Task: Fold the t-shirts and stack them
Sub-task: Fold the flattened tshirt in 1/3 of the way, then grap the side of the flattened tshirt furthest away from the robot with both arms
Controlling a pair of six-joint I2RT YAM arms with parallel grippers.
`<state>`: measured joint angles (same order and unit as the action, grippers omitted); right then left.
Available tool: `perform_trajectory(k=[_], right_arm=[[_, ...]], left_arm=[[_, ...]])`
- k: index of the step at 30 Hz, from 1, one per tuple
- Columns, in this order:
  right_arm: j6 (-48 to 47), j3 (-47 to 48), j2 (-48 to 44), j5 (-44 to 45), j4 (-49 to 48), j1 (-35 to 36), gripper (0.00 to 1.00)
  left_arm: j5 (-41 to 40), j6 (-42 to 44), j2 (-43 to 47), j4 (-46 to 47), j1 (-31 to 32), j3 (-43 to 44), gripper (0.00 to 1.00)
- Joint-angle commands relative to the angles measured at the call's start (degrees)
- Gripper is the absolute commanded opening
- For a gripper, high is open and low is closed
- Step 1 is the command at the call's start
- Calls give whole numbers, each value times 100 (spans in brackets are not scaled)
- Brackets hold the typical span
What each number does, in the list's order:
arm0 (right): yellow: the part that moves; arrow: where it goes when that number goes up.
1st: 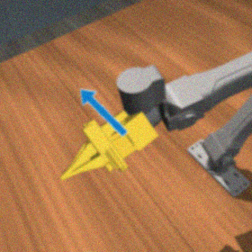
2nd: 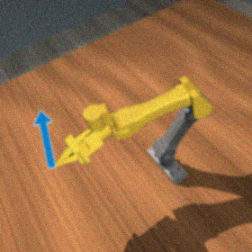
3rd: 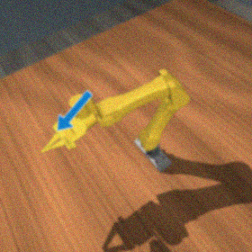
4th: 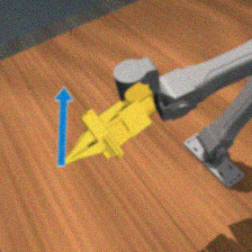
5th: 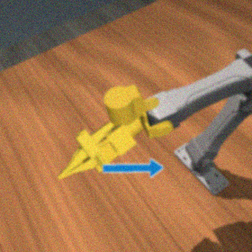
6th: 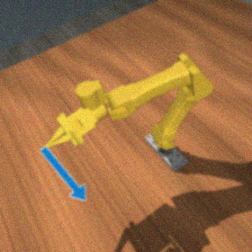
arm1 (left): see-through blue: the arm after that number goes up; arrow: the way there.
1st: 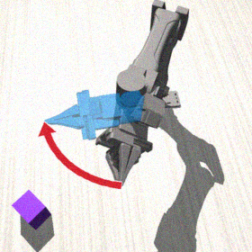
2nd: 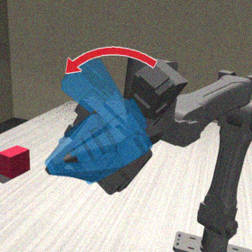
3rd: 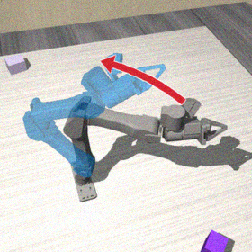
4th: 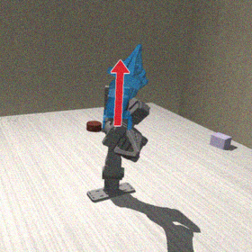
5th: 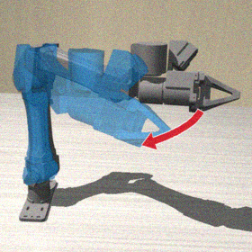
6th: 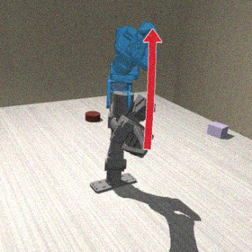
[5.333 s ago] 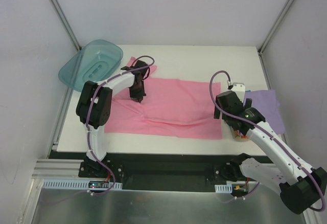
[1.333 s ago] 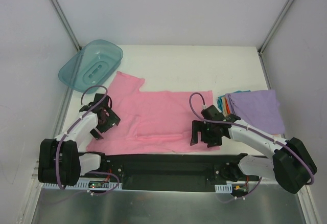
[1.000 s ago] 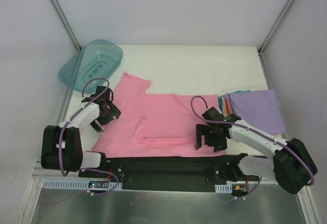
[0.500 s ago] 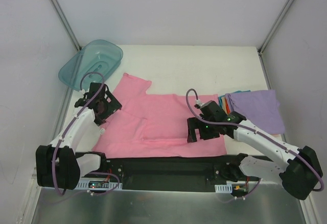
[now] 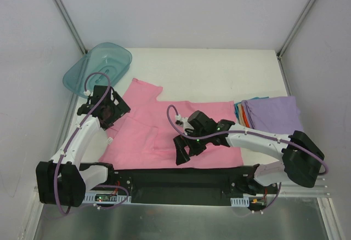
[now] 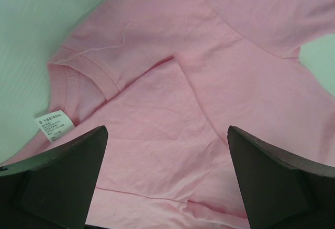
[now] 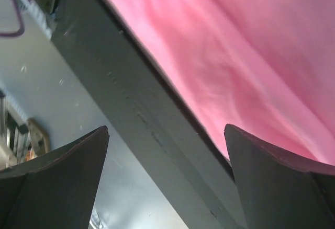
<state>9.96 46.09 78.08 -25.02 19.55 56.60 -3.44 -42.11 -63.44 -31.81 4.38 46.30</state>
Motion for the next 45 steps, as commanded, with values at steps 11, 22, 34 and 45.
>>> perform_trajectory(k=[11,22,34,45], right_arm=[[-680,779,1208,-118,-601,10,96],[-688,1034,1579,287,-303,-395,96],[-286,850,-899,3009,611,-1323,96],[253,357,-2008,3442,1270,-3049,96]], left_arm=[[-69,185,-292,8,-60,160,99],[106,229,-213,17,-60,370,99],[371,554,-1352,307,579,1652,99],[-895,607,-4333,-193,775,4789,90]])
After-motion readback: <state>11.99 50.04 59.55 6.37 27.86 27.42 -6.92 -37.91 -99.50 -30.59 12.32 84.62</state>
